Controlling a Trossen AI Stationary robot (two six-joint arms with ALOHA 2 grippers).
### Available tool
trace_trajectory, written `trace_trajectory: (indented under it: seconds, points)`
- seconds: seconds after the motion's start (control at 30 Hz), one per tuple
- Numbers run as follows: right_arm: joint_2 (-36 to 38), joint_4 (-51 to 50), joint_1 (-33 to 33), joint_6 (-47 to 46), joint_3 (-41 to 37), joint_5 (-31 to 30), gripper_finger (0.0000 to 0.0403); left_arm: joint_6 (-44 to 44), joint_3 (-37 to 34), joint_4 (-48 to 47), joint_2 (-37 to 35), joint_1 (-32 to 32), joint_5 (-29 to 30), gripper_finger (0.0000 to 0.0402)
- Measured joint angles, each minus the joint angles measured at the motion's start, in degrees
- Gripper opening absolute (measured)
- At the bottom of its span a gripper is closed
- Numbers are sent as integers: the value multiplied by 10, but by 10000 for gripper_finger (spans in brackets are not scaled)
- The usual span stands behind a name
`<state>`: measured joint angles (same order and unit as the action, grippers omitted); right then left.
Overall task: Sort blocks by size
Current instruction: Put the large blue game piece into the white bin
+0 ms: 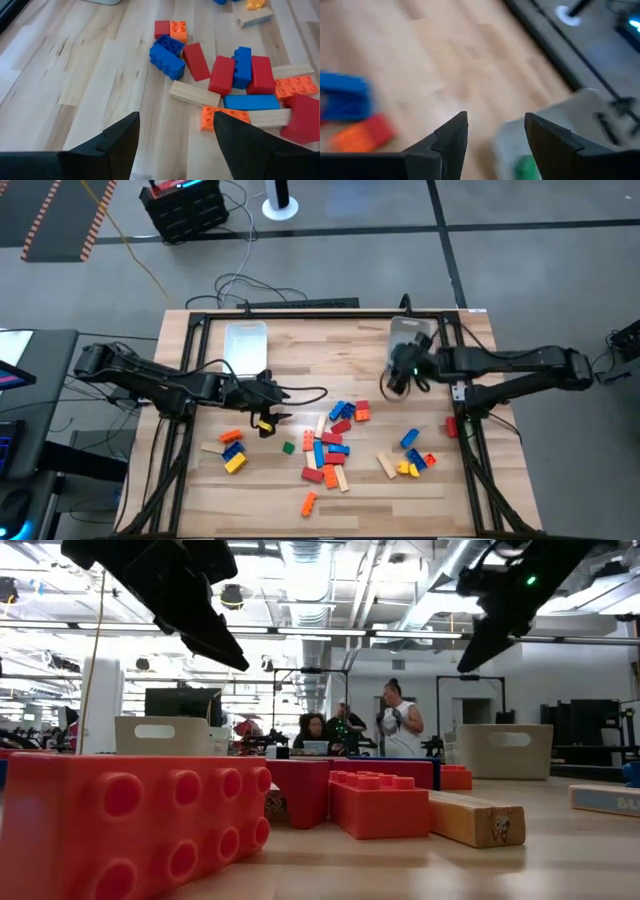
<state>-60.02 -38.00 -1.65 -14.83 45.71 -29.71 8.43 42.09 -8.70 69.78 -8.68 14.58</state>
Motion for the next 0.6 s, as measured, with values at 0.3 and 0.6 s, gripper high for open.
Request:
trace_trajectory:
  seconds: [0.3, 0.6]
  points:
    - [-69, -7, 206, -151, 0, 35, 225, 7, 0, 0, 0, -29, 31, 248]
    - [-164, -59, 310, -299, 0, 126, 225, 15, 0, -6, 0, -29, 31, 248]
